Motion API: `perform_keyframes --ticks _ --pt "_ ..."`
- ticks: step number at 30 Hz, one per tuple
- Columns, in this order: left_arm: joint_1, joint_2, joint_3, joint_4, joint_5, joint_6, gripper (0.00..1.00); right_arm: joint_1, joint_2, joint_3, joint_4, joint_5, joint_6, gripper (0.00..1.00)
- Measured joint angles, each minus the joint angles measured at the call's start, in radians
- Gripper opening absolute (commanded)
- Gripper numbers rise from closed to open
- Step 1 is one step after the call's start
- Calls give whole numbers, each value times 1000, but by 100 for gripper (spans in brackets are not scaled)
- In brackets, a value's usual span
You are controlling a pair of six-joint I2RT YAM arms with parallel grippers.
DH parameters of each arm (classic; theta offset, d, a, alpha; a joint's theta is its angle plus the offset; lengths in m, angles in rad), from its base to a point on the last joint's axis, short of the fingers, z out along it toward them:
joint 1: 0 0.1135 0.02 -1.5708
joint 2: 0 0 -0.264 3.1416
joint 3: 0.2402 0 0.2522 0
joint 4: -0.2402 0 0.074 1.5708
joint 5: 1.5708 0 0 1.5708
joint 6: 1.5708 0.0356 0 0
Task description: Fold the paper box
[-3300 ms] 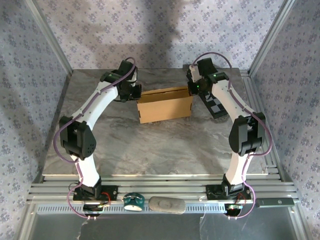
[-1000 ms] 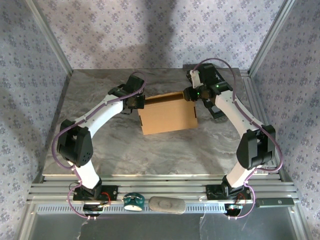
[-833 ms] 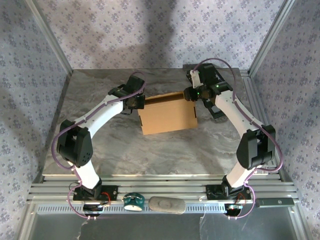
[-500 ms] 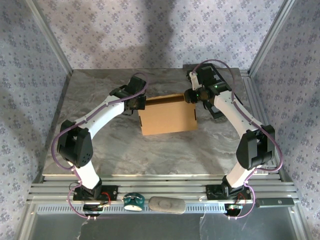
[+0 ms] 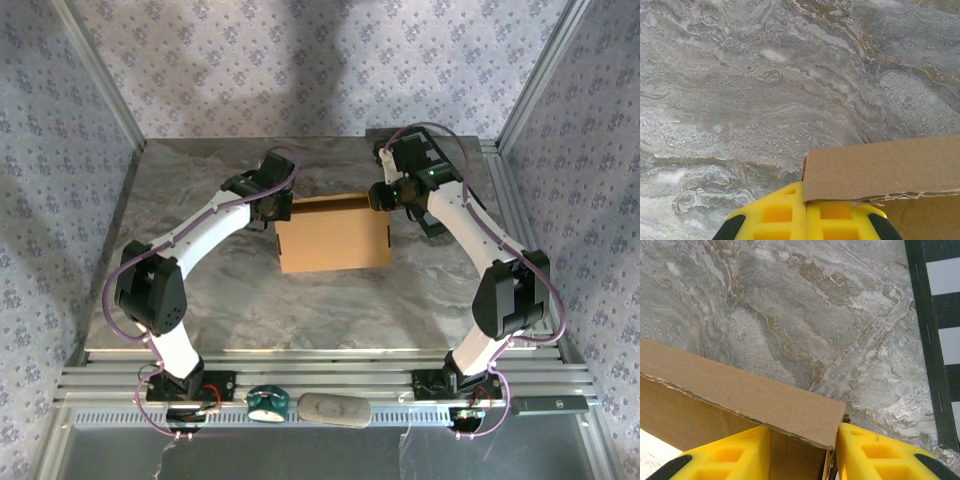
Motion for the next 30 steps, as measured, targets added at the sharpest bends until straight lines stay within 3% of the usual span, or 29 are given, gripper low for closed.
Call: perform_keyframes --ticks 10,30 --pt "-6 5 9 -12 -7 -10 0 3 -9 0 -19 1 21 42" --pt "-13 12 16 -13 -7 -19 0 9 -93 -2 -98 31 112 41"
